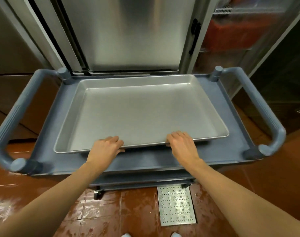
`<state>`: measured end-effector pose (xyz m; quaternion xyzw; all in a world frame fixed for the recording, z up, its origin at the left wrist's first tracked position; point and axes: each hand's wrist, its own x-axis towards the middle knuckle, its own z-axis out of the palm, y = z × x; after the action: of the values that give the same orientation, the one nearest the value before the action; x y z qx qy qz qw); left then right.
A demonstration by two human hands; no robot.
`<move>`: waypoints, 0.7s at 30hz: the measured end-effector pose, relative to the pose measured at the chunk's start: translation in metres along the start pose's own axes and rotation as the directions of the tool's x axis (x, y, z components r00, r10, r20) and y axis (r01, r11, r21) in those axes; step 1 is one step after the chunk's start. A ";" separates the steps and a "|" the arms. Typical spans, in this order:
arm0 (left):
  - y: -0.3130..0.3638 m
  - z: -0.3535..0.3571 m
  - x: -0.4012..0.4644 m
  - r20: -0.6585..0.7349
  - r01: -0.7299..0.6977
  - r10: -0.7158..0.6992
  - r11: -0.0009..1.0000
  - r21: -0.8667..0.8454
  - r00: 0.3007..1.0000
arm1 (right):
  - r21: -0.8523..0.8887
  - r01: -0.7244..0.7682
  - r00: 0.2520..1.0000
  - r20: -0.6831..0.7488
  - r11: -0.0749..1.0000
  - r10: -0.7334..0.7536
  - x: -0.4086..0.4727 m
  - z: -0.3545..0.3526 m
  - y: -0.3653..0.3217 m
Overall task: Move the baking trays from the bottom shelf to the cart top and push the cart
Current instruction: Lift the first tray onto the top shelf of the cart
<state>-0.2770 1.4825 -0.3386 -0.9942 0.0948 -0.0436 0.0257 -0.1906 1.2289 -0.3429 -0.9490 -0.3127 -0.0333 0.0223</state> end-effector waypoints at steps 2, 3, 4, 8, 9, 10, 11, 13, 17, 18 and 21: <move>0.001 0.019 -0.005 0.045 0.015 -0.016 1.000 0.018 0.999 | -0.026 0.000 0.999 0.048 1.000 0.001 -0.003 0.017 0.000; 0.002 0.027 -0.008 0.064 0.024 -0.026 0.999 0.031 0.998 | -0.036 0.003 0.998 0.064 0.999 -0.001 -0.004 0.025 -0.001; 0.003 0.035 -0.010 0.080 0.033 -0.036 0.999 0.041 0.996 | -0.041 0.003 0.996 0.085 0.999 0.001 -0.005 0.033 0.000; 0.005 0.049 -0.013 0.080 0.085 -0.086 0.996 0.021 0.993 | -0.012 -0.003 0.995 0.103 1.000 0.004 -0.004 0.047 0.003; 0.005 0.050 -0.013 0.082 0.096 -0.097 0.995 0.016 0.992 | -0.004 -0.005 0.994 0.109 1.000 0.005 -0.003 0.048 0.005; 0.006 0.050 -0.014 0.092 0.106 -0.107 0.994 0.012 0.990 | 0.007 -0.007 0.993 0.120 1.000 0.006 -0.003 0.048 0.006; 0.006 0.049 -0.014 0.102 0.117 -0.117 0.993 0.007 0.988 | 0.014 -0.007 0.992 0.130 1.000 0.005 -0.003 0.048 0.007; 0.008 0.048 -0.014 0.115 0.144 -0.143 0.990 -0.002 0.983 | 0.029 -0.005 0.989 0.148 1.000 0.001 -0.003 0.047 0.008; 0.012 0.043 -0.017 0.137 0.202 -0.191 0.977 -0.064 0.972 | 0.168 -0.007 0.986 0.166 0.986 -0.022 -0.009 0.032 0.001; 0.015 0.039 -0.019 0.106 0.204 -0.192 0.972 -0.117 0.976 | 0.231 -0.004 0.993 0.119 0.973 -0.024 -0.013 0.027 -0.002; 0.028 0.026 -0.033 -0.054 0.157 -0.175 0.957 -0.242 0.983 | 0.432 0.027 0.992 -0.122 0.901 0.029 -0.033 0.012 -0.015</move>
<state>-0.3123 1.4625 -0.3688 -0.9923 0.0164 -0.0710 -0.1004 -0.2250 1.2220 -0.3568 -0.9165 -0.3098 -0.0225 0.2520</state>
